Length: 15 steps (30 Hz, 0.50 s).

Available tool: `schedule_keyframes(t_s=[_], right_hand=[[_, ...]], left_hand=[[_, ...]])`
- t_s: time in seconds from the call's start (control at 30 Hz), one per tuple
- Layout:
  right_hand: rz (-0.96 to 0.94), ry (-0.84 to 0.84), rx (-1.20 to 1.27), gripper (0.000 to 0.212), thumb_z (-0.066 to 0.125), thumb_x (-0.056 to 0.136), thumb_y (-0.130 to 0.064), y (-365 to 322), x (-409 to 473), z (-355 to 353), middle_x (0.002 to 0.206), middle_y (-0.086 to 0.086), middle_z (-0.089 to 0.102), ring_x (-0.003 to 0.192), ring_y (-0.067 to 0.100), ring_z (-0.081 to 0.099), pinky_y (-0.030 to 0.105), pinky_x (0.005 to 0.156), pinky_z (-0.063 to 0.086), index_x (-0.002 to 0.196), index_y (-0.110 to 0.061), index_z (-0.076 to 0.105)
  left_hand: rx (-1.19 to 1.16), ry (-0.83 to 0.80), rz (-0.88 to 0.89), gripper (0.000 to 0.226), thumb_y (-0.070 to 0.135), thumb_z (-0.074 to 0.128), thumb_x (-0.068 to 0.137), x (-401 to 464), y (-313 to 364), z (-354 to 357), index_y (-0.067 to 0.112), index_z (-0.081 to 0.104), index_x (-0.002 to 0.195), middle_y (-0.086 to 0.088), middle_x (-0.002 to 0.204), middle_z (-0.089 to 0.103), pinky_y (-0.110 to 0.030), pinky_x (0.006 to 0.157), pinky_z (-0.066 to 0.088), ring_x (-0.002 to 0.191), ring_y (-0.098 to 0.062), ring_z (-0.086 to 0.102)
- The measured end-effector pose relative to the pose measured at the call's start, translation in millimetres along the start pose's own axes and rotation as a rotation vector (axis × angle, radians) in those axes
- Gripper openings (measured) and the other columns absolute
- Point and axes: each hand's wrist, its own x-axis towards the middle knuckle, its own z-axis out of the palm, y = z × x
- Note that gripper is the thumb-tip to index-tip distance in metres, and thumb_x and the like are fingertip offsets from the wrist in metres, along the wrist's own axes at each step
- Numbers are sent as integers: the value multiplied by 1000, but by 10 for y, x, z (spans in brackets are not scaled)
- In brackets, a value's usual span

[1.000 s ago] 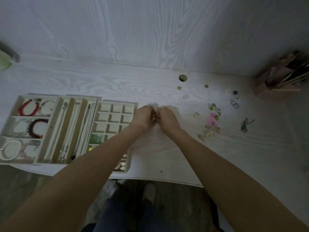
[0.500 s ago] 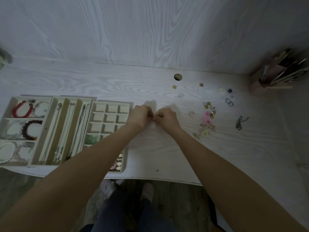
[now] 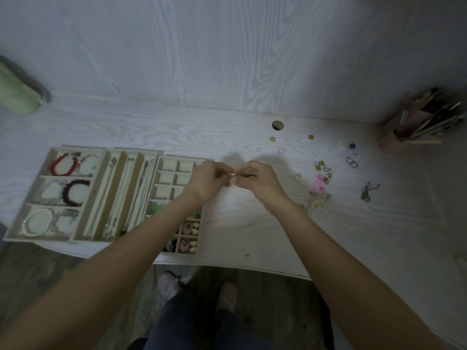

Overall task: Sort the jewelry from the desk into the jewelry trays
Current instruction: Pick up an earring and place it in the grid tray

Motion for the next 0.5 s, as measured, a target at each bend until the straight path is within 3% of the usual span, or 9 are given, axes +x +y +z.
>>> schedule_keyframes(t_s=[0.1, 0.23, 0.33, 0.4, 0.5], right_hand=[[-56, -23, -15, 18, 73, 77, 0, -101, -17, 130, 80, 3, 69, 80, 16, 65, 30, 81, 53, 75, -17, 68], [-78, -39, -92, 22, 73, 76, 1, -207, -32, 385, 74, -5, 67, 78, 12, 64, 23, 79, 49, 69, -19, 69], [-74, -71, -142, 18, 74, 77, -2, -266, -37, 583, 75, -7, 66, 79, 6, 62, 16, 76, 47, 70, -18, 69], [-45, -97, -166, 21, 72, 79, -1, -279, -24, 704, 81, -1, 68, 79, 11, 64, 21, 76, 51, 68, -19, 68], [39, -162, -171, 24, 67, 83, 2, -295, -11, 897, 93, 11, 68, 70, 16, 64, 24, 66, 55, 68, -17, 65]], left_hand=[[-219, 33, -101, 10, 6, 64, 87, -103, -67, -167, 10, 71, 92, 3, 71, 67, -12, 65, 49, 60, 2, 62], [-274, 55, -174, 14, 0, 70, 80, -256, -166, -403, 12, 68, 72, -7, 71, 71, -23, 72, 55, 66, -12, 69], [-319, 37, -218, 7, 0, 70, 80, -355, -248, -550, 4, 66, 77, -10, 73, 70, -21, 65, 57, 61, -10, 68], [-291, 38, -227, 6, 2, 72, 79, -397, -327, -620, 1, 68, 84, -10, 75, 71, -21, 67, 58, 60, -9, 68], [-257, 50, -233, 8, 2, 72, 79, -477, -479, -709, 9, 70, 76, -9, 74, 72, -24, 71, 58, 66, -14, 70]])
